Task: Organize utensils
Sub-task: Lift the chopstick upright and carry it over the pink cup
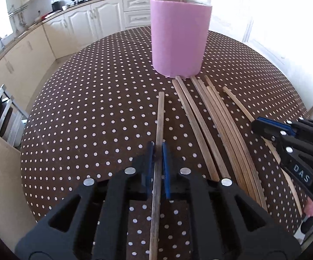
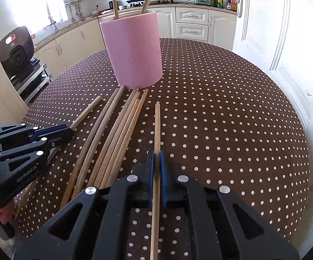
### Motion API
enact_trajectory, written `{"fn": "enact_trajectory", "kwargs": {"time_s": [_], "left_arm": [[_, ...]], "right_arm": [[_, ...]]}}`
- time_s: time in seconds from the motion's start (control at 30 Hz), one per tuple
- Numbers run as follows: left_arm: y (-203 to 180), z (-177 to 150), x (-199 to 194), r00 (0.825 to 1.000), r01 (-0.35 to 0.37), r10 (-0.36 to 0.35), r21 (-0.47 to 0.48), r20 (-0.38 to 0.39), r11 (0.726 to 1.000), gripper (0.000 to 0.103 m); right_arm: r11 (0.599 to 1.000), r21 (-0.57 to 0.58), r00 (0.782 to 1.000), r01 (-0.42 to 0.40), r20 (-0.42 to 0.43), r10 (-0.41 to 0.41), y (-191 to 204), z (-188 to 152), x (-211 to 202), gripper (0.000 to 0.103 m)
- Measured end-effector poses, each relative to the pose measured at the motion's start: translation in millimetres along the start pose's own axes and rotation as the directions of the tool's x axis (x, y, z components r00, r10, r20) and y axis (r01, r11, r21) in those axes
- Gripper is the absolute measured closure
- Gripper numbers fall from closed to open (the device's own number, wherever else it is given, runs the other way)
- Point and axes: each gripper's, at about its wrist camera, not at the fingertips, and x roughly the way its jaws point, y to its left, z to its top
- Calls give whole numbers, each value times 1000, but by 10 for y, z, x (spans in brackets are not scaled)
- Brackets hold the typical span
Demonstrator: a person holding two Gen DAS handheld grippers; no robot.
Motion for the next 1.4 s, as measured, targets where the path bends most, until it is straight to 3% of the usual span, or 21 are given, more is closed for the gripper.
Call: {"fn": "enact_trajectory", "kwargs": {"time_s": [0.07,0.13,0.2,0.37,0.43,0.5,0.97,1.13,1.4], "left_arm": [[-13,7,16,999,-31,31,-12,12,999,85],[-22,26,44,997,-75,76,-31,22,997,67],[-3,46,69,995,-92,94,-57,22,994,62],[77,29,32,999,-28,30,-60,35,998,76],[37,23,11,999,-20,21,-46,40,999,92],[0,20,8,999,-21,23,-36,41,999,95],[60,91,-6,996,-80,84,-114,34,990,96],[23,142,-105,992,-96,103,-90,77,991,96],[120,284,-350,982,-69,94,-154,165,986,96]], "right_arm": [[1000,4,1000,-4,1,4,-8,8,5,98],[1000,9,1000,-7,0,7,-15,24,16,97],[1000,8,1000,-8,0,8,-15,45,29,97],[1000,1,1000,-1,-1,1,14,65,44,97],[1000,-3,1000,-1,0,1,16,58,39,98],[1000,11,1000,-10,2,10,-8,51,34,98],[998,63,998,-5,64,1,-122,74,-129,98],[997,70,994,-16,107,8,-190,130,-239,98],[998,59,975,-34,223,20,-245,240,-492,99]]}}
